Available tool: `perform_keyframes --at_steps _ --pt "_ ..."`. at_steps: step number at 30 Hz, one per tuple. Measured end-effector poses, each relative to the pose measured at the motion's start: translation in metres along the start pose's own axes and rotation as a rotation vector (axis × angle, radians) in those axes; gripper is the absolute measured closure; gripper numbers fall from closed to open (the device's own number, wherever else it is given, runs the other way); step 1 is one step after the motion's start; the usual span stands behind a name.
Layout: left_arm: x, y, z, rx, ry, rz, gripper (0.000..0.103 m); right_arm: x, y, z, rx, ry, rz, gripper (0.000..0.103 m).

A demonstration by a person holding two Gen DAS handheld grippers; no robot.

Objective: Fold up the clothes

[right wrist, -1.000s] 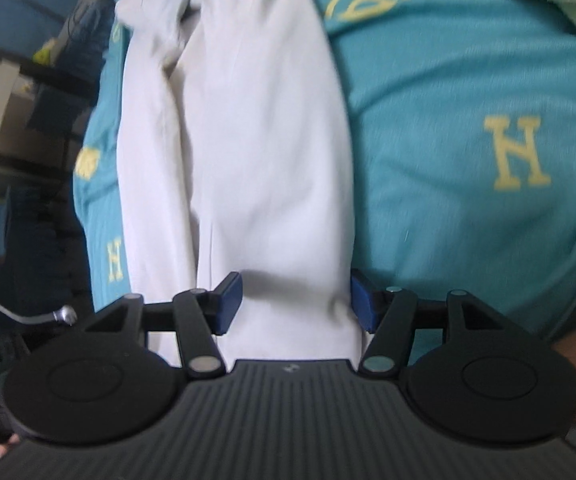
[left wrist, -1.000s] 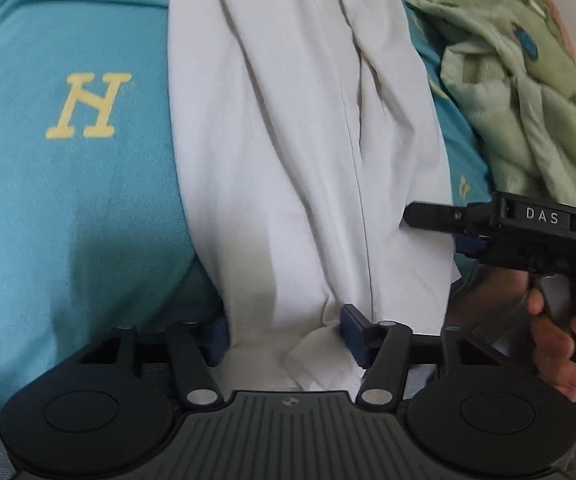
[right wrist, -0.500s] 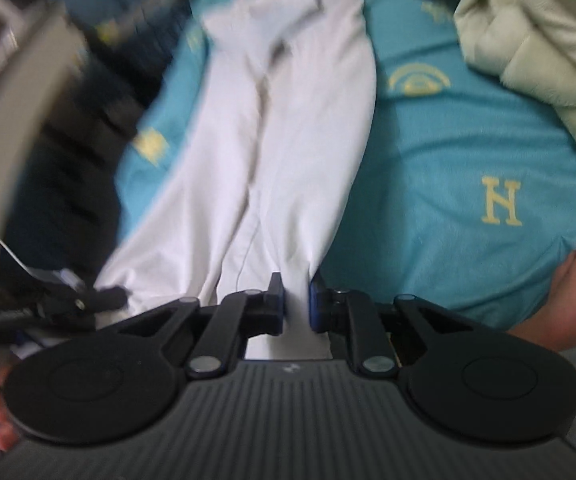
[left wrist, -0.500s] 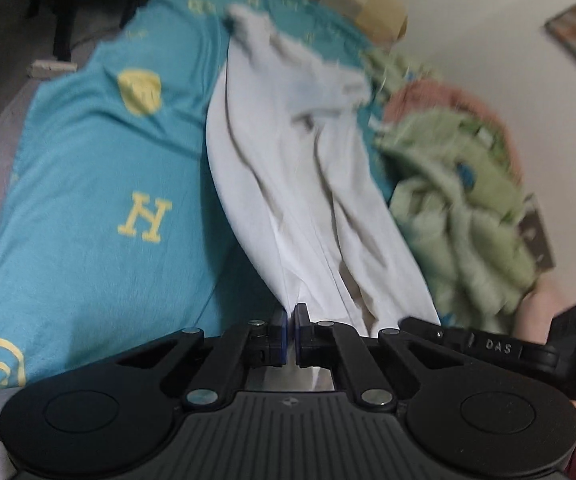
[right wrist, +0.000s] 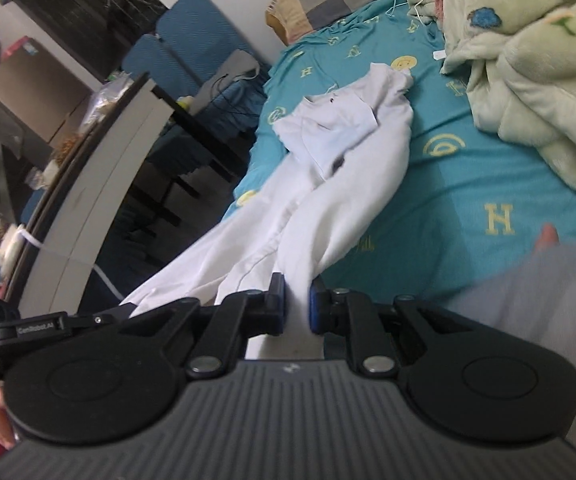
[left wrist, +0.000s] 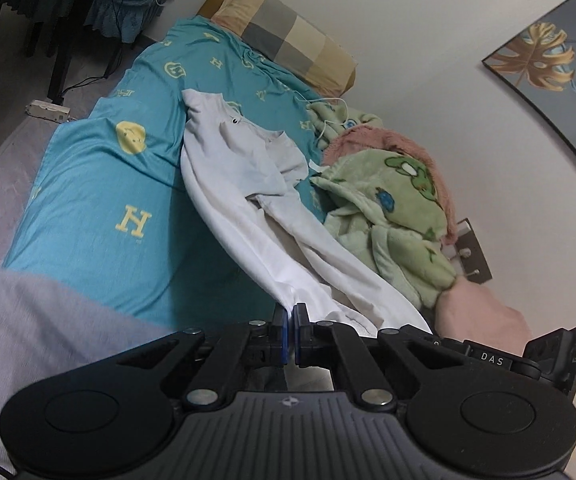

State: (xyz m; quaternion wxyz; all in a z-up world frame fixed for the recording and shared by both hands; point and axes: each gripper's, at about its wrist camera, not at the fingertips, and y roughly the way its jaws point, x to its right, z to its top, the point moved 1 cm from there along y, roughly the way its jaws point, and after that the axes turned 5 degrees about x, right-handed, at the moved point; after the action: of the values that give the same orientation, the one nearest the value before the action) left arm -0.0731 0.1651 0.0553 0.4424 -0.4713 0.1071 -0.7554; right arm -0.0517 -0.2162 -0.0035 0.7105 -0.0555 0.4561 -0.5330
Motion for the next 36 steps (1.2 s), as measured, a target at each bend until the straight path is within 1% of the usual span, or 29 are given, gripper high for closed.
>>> perform_keyframes --at_steps 2,5,7,9,11,14,18,23,24,26,28,32,36 --pt "0.005 -0.014 -0.009 0.009 0.024 0.001 0.1 -0.004 -0.01 -0.009 0.006 -0.012 0.008 0.088" --pt "0.016 -0.019 -0.001 0.049 0.058 0.001 0.1 -0.007 -0.01 -0.001 0.035 -0.012 0.013 0.088" --pt "0.023 -0.008 0.014 0.074 0.068 0.005 0.1 -0.009 -0.006 0.009 0.058 -0.013 0.011 0.088" --pt "0.03 0.003 0.03 0.1 0.079 0.009 0.1 -0.009 0.005 0.027 0.085 -0.017 0.0 0.088" --pt "0.033 0.022 0.052 0.13 0.096 0.023 0.1 -0.006 0.019 0.047 0.101 -0.008 0.0 0.088" --pt "0.029 0.063 0.087 0.161 0.115 0.046 0.1 0.002 0.047 0.079 0.128 0.003 -0.003 0.088" --pt "0.014 0.123 0.127 0.188 0.128 0.074 0.1 0.015 0.096 0.119 0.133 0.006 -0.01 0.088" --pt "-0.004 0.197 0.177 0.221 0.146 0.11 0.1 0.037 0.173 0.158 0.125 -0.016 -0.073 0.088" --pt "-0.011 0.215 0.183 0.225 0.168 0.136 0.101 0.042 0.19 0.163 0.119 -0.027 -0.091 0.088" --pt "-0.032 0.251 0.192 0.225 0.206 0.185 0.102 0.056 0.223 0.17 0.108 -0.055 -0.135 0.088" --pt "-0.053 0.284 0.199 0.218 0.222 0.224 0.102 0.073 0.256 0.175 0.095 -0.071 -0.182 0.088" --pt "-0.097 0.339 0.204 0.134 0.166 0.24 0.102 0.107 0.31 0.174 0.035 -0.066 -0.226 0.088" --pt "-0.117 0.372 0.195 0.067 0.178 0.261 0.101 0.119 0.341 0.171 -0.002 -0.101 -0.266 0.088"
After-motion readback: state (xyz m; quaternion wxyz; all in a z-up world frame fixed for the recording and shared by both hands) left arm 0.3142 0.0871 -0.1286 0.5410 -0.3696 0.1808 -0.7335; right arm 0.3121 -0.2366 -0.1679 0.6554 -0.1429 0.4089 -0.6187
